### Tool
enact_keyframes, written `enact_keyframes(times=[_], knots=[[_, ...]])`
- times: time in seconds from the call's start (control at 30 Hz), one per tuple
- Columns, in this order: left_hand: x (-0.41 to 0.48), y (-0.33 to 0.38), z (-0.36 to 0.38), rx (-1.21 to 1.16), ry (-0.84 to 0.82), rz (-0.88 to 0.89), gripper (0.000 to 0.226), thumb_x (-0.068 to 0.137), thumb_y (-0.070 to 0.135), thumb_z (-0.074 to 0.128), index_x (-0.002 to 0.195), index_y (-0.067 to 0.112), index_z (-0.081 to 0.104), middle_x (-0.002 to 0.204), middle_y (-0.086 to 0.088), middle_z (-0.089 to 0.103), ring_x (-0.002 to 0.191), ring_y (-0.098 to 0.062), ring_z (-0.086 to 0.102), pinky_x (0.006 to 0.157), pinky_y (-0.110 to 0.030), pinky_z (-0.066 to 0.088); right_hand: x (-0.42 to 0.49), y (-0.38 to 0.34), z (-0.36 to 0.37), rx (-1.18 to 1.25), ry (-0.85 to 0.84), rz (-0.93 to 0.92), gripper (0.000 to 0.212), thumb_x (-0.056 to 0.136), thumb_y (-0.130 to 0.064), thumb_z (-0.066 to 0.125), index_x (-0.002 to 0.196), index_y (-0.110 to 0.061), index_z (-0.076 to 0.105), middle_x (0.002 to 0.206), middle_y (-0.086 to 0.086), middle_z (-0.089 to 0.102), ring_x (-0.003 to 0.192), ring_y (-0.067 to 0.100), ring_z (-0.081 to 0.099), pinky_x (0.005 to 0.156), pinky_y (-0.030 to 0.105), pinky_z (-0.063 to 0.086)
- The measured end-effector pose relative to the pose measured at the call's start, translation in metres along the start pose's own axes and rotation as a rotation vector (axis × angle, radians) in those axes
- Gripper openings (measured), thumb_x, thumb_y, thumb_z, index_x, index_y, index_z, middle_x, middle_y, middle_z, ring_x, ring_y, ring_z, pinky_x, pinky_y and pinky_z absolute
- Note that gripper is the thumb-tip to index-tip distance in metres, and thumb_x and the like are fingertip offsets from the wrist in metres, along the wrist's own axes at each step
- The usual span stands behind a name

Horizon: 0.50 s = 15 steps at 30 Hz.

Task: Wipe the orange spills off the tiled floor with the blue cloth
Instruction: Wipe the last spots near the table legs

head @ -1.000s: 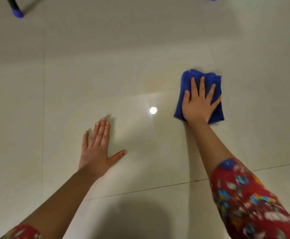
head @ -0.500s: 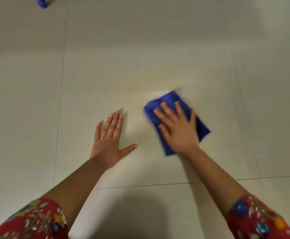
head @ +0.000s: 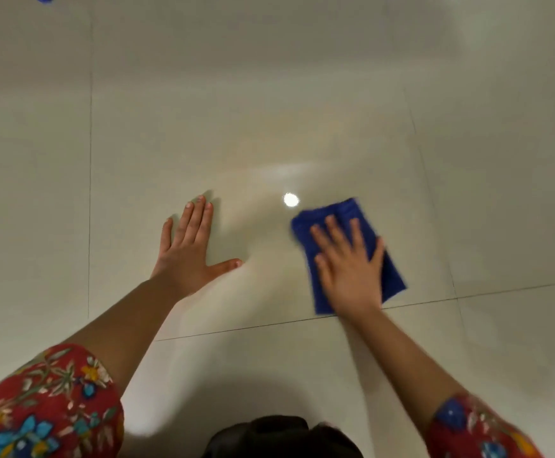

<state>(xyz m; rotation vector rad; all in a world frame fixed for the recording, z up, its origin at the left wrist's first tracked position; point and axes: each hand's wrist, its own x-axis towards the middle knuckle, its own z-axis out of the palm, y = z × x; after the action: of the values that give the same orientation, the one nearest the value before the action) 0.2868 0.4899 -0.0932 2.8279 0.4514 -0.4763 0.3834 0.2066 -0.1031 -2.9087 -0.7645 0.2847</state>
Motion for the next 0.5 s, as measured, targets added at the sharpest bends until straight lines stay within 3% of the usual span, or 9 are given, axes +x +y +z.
enact_keyframes(times=[0.07, 0.13, 0.27, 0.33, 0.4, 0.5], knots=[[-0.003, 0.001, 0.000, -0.018, 0.006, -0.013, 0.114, 0.069, 0.091, 0.018, 0.150, 0.020, -0.021, 0.157, 0.006, -0.028, 0.143, -0.010, -0.027, 0.118, -0.044, -0.012, 0.047, 0.016, -0.009, 0.008, 0.040, 0.243, 0.052, 0.100, -0.046, 0.021, 0.151, -0.042, 0.013, 0.162, -0.012, 0.008, 0.150, 0.025, 0.000, 0.112, 0.067, 0.003], [-0.004, 0.009, -0.001, -0.042, 0.029, 0.008, 0.110, 0.072, 0.088, 0.018, 0.150, 0.021, -0.021, 0.156, 0.008, -0.029, 0.143, -0.009, -0.027, 0.118, -0.046, -0.012, 0.086, 0.000, -0.012, 0.035, 0.029, 0.337, 0.053, 0.101, -0.047, 0.020, 0.152, -0.042, 0.006, 0.163, -0.011, 0.002, 0.149, 0.028, -0.005, 0.113, 0.066, 0.000], [0.003, 0.046, -0.011, -0.155, 0.079, 0.116, 0.096, 0.082, 0.077, 0.022, 0.151, 0.024, -0.019, 0.156, 0.012, -0.027, 0.143, -0.006, -0.025, 0.117, -0.042, -0.013, 0.031, -0.046, 0.002, 0.020, 0.015, -0.036, 0.053, 0.100, -0.045, 0.025, 0.152, -0.040, 0.017, 0.162, -0.012, 0.010, 0.150, 0.028, 0.002, 0.113, 0.065, 0.006], [0.012, 0.060, -0.016, -0.202, 0.078, 0.143, 0.092, 0.086, 0.074, 0.027, 0.151, 0.026, -0.018, 0.156, 0.014, -0.027, 0.143, -0.005, -0.025, 0.117, -0.041, -0.013, -0.028, -0.028, 0.006, 0.025, -0.009, -0.050, 0.053, 0.099, -0.046, 0.030, 0.151, -0.042, 0.018, 0.161, -0.014, 0.012, 0.150, 0.025, 0.001, 0.114, 0.064, 0.004], [0.018, 0.067, -0.015, -0.209, 0.045, 0.155, 0.092, 0.087, 0.073, 0.029, 0.151, 0.026, -0.018, 0.156, 0.014, -0.028, 0.142, -0.004, -0.026, 0.118, -0.041, -0.013, -0.053, 0.016, 0.001, 0.028, 0.006, 0.162, 0.055, 0.097, -0.048, 0.028, 0.150, -0.044, 0.017, 0.161, -0.013, 0.012, 0.150, 0.023, 0.002, 0.113, 0.065, 0.004], [0.020, 0.081, -0.009, -0.165, 0.018, 0.205, 0.093, 0.084, 0.076, 0.024, 0.151, 0.026, -0.017, 0.156, 0.015, -0.028, 0.142, -0.004, -0.026, 0.118, -0.040, -0.013, -0.019, 0.078, -0.011, 0.037, 0.038, 0.529, 0.056, 0.097, -0.051, 0.017, 0.152, -0.043, 0.010, 0.162, -0.010, 0.007, 0.150, 0.026, -0.001, 0.112, 0.068, 0.005]])
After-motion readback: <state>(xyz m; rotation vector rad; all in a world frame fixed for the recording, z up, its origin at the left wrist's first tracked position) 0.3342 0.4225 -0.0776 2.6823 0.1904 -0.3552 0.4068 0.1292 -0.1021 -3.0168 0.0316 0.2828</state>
